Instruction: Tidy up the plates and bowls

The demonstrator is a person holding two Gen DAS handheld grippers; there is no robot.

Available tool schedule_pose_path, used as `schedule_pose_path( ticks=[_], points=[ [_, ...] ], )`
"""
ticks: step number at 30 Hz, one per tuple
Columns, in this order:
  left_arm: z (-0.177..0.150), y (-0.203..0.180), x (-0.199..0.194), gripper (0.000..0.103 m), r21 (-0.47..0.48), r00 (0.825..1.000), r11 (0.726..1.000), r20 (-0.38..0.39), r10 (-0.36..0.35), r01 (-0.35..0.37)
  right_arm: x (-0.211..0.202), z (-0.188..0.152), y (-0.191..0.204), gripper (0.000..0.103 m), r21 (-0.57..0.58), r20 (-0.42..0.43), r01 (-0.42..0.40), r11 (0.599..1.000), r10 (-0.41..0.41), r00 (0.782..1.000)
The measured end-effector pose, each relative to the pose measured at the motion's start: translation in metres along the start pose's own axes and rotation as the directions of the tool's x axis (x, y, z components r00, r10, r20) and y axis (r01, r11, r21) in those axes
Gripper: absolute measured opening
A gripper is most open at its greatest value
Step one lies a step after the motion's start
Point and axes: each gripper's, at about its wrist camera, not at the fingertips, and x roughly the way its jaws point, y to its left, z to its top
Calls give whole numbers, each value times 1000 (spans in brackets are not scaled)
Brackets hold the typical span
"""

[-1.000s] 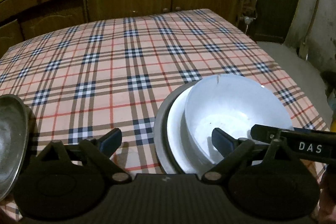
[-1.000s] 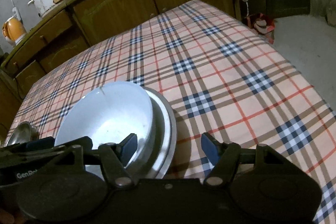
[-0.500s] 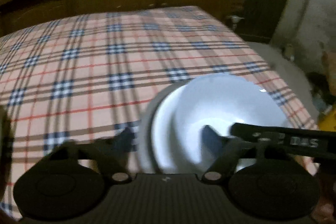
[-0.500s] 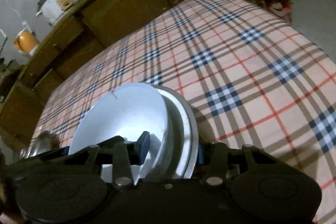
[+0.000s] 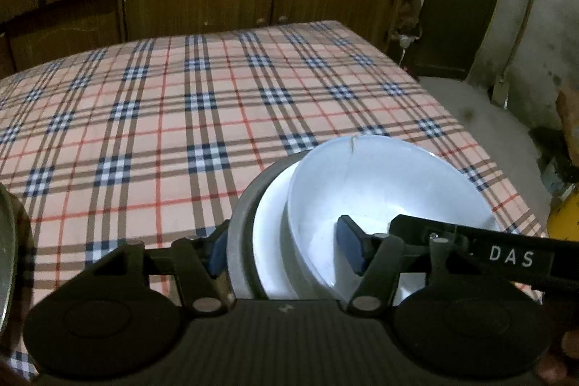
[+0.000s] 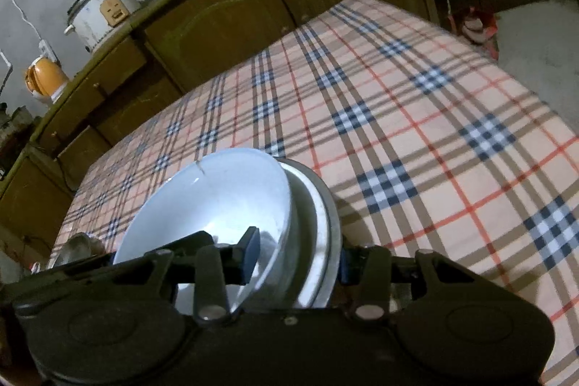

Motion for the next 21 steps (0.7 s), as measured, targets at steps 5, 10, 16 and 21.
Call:
schedule_pose_path(
  ticks=[5,10,16,21],
  points=[
    [8,-5,-17,61,14,999,1000,36,11,-11,-16,7,7,51,-6,36,-19,1000,19,999],
    [17,-12,-38,62,27,997,999,78,23,-25,-35,15,16,51,-18,74,-38,999,39,996],
    [23,-16,-63,62,29,992,999,124,34,-38,-59,22,30,51,-45,111,-54,998,58,992],
    [25,-15,-83,62,26,987,998,157,46,-51,-76,24,43,51,-68,133,-70,995,79,988]
  ],
)
